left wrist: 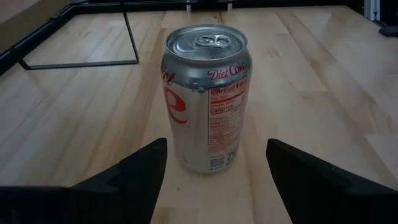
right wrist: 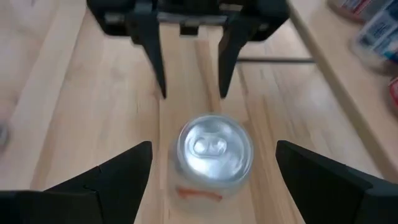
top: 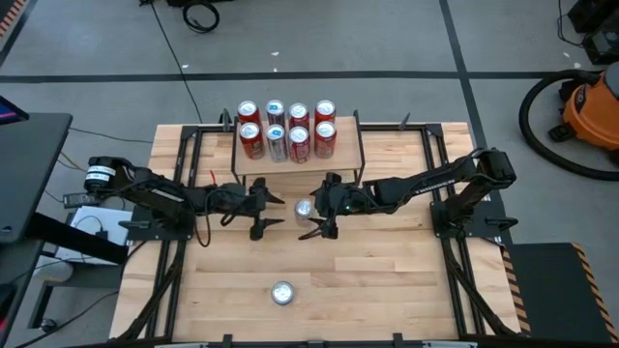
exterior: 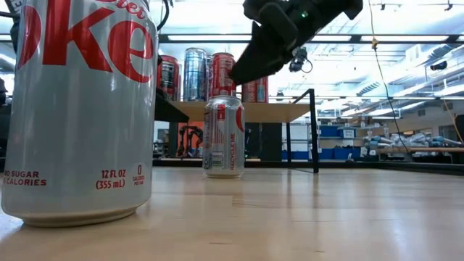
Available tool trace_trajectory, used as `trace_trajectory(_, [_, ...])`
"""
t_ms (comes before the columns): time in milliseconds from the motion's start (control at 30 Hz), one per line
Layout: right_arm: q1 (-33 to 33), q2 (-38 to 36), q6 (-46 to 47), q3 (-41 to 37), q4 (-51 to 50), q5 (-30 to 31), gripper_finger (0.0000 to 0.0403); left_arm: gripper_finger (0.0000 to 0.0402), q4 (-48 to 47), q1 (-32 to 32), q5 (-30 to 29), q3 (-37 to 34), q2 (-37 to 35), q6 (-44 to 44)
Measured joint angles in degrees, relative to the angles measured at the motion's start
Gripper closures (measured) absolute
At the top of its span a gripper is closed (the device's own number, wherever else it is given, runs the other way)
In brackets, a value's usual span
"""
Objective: Place canned beverage on shelf
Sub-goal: Put the red silver soda can on the shelf
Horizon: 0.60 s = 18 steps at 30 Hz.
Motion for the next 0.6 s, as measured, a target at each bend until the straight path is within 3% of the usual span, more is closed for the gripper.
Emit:
trace_trajectory(233, [1.4, 6.7, 0.9, 9.1, -6.2, 2.5, 0.0049, 0.0116, -0.7, 0.0, 0.0, 0.0, 0.0, -0.1])
trace_trajectory(433, [0.9, 12.1, 3.4, 17.2, -13.6, 3.2, 0.0049, 0.0116, -1.4, 0.0, 0.0, 0.0, 0.0, -7.4])
trace_trajectory(600, [0.5, 13.3, 4.2, 18.6, -14.3, 6.6, 0.0049, 0.0116, -2.5, -2.7, -2.1, 0.0, 0.0, -11.8])
